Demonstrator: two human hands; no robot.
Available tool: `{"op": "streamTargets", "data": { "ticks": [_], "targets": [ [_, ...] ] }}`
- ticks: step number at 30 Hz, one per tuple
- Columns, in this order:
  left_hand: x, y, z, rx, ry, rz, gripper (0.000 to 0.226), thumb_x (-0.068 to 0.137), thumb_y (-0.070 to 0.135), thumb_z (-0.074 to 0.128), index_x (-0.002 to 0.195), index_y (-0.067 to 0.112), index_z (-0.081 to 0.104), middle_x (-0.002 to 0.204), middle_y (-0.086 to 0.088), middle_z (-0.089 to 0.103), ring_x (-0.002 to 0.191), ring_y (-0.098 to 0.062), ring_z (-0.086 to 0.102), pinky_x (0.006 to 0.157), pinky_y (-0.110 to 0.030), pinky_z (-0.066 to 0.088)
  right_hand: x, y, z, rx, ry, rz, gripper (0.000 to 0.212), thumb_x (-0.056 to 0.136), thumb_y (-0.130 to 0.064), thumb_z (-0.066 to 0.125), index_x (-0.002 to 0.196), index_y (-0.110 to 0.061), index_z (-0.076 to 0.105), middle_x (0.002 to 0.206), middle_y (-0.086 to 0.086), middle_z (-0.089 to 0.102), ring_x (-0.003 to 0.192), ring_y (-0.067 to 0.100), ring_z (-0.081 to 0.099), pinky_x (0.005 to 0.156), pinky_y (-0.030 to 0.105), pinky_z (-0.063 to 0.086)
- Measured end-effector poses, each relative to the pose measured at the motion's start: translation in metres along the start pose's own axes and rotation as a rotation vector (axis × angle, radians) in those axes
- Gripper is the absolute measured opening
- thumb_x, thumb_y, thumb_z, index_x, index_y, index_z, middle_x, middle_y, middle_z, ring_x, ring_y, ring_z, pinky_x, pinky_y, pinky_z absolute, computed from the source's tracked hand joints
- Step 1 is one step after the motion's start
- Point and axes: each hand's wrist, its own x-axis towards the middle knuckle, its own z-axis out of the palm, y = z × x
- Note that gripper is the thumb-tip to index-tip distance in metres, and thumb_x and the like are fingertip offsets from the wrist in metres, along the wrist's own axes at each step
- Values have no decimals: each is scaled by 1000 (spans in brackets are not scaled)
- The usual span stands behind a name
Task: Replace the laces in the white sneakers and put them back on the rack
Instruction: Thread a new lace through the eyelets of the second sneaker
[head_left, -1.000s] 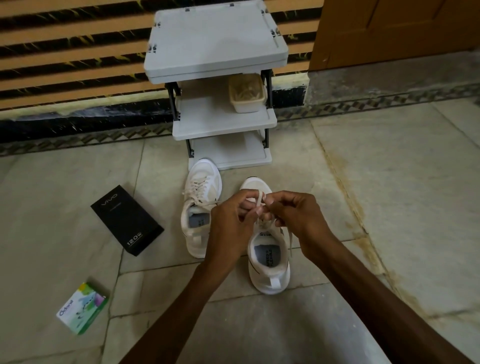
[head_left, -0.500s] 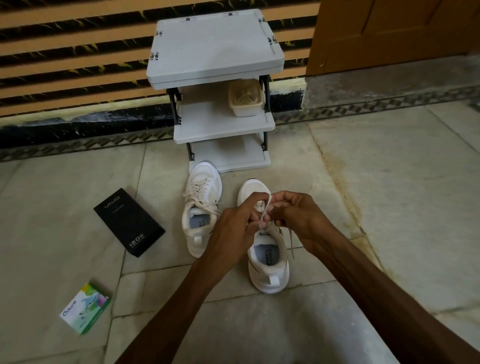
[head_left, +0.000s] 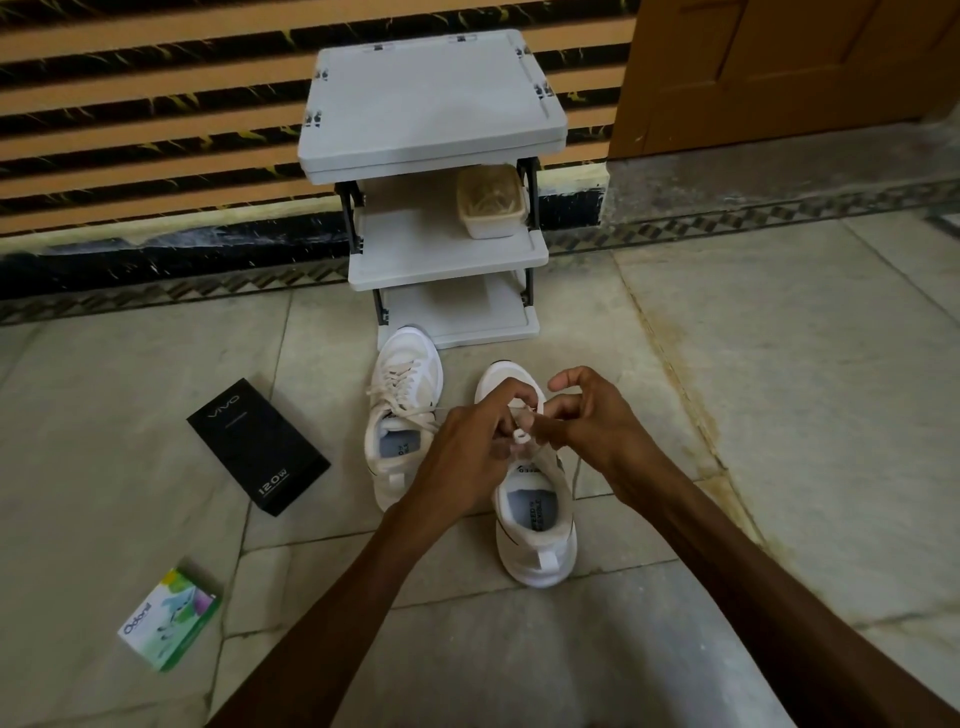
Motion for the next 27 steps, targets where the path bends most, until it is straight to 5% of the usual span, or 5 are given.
{"op": "streamTargets", "data": {
  "ticks": [5, 16, 20, 23, 27],
  "targets": [
    [-1, 1, 3, 21, -44, -13, 29, 86, 10, 71, 106, 24, 55, 79, 19, 58, 78, -4, 62, 75, -23, 51, -2, 1, -1, -342, 56, -315, 50, 69, -10, 86, 104, -16, 50, 70, 5, 70, 62, 16, 67, 61, 23, 56],
    [4, -4, -1, -270, -63, -234, 37, 92, 4, 58, 119, 21, 39, 76, 2, 70, 76, -14, 68, 77, -30, 54, -9, 22, 5, -921, 111, -755, 36, 71, -10, 79, 94, -19, 52, 78, 3, 68, 63, 22, 61, 59, 35, 56],
    [6, 1, -4, -525, -132, -490, 14, 101, 17, 48, 106, 17, 61, 71, -1, 66, 65, -12, 58, 62, -24, 46, -6, 33, 6, -921, 183, -901, 28, 70, -9, 75, 85, -17, 52, 69, 2, 61, 56, 21, 52, 47, 36, 49],
    [11, 5, -9, -603, -239, -547, 30, 102, 26, 45, 85, 12, 66, 65, -3, 60, 59, -11, 51, 54, -20, 40, -7, 34, 7, -866, 195, -977, 28, 76, -9, 71, 88, -20, 48, 70, 2, 61, 58, 19, 53, 51, 31, 48],
    [18, 5, -11, -735, -250, -584, 23, 98, 21, 54, 90, 9, 72, 83, -12, 69, 78, -19, 61, 75, -29, 50, -4, 30, 5, -847, 224, -966, 19, 77, -6, 71, 82, -18, 56, 70, 1, 63, 59, 20, 55, 51, 36, 50]
  ]
}}
